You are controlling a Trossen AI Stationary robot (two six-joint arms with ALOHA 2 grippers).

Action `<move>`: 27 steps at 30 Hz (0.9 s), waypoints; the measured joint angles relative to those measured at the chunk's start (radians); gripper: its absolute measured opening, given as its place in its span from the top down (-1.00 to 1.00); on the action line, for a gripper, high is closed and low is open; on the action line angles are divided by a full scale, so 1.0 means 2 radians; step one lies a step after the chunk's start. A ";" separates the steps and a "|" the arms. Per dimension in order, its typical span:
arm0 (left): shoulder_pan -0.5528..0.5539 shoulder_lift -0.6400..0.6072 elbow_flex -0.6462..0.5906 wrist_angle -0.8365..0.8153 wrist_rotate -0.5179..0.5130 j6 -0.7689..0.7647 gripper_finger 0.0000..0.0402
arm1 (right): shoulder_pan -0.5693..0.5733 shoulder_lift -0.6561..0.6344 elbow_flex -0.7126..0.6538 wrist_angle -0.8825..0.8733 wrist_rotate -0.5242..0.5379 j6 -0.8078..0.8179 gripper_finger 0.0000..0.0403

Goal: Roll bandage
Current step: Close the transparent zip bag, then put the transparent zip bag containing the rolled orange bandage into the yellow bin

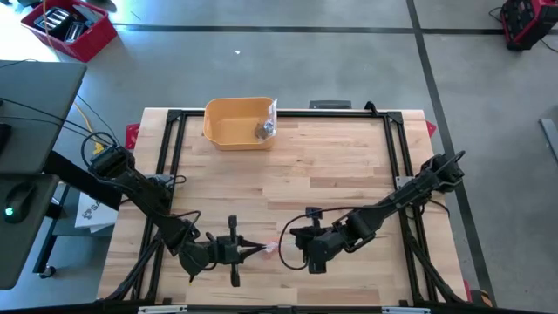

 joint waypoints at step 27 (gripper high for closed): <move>-0.001 -0.015 0.000 -0.051 -0.004 -0.048 1.00 | 0.001 0.013 -0.001 0.117 0.043 -0.048 0.25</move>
